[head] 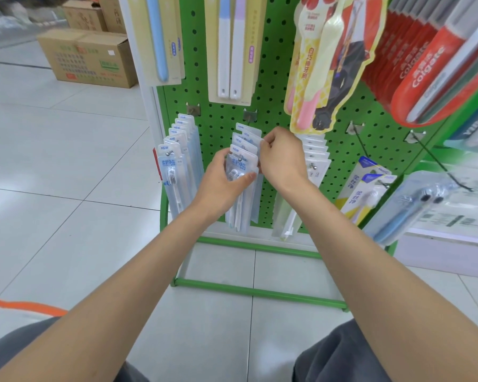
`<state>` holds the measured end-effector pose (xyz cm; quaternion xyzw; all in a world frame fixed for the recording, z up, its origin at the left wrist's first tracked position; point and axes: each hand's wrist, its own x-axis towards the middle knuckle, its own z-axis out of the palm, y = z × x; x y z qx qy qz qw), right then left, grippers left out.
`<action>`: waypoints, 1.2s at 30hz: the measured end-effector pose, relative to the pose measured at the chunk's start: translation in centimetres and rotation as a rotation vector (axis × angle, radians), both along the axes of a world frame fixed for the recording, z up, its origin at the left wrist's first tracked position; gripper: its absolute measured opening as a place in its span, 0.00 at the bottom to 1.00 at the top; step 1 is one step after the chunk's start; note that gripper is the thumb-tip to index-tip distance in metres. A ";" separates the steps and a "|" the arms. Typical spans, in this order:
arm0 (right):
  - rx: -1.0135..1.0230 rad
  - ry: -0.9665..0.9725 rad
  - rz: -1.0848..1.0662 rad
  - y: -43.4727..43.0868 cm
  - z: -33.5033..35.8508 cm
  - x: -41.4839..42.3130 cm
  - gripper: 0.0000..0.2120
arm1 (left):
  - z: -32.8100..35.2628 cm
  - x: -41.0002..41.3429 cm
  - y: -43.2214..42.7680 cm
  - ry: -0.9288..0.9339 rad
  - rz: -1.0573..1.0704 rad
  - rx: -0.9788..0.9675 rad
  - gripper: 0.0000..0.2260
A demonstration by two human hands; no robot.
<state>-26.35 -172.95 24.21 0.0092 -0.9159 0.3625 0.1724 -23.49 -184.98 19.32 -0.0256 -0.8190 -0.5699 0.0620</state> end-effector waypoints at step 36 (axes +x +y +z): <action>-0.063 -0.129 0.227 4.6 -0.9 8.4 0.15 | 0.8 6.6 0.1 -0.075 -0.188 -0.144 0.17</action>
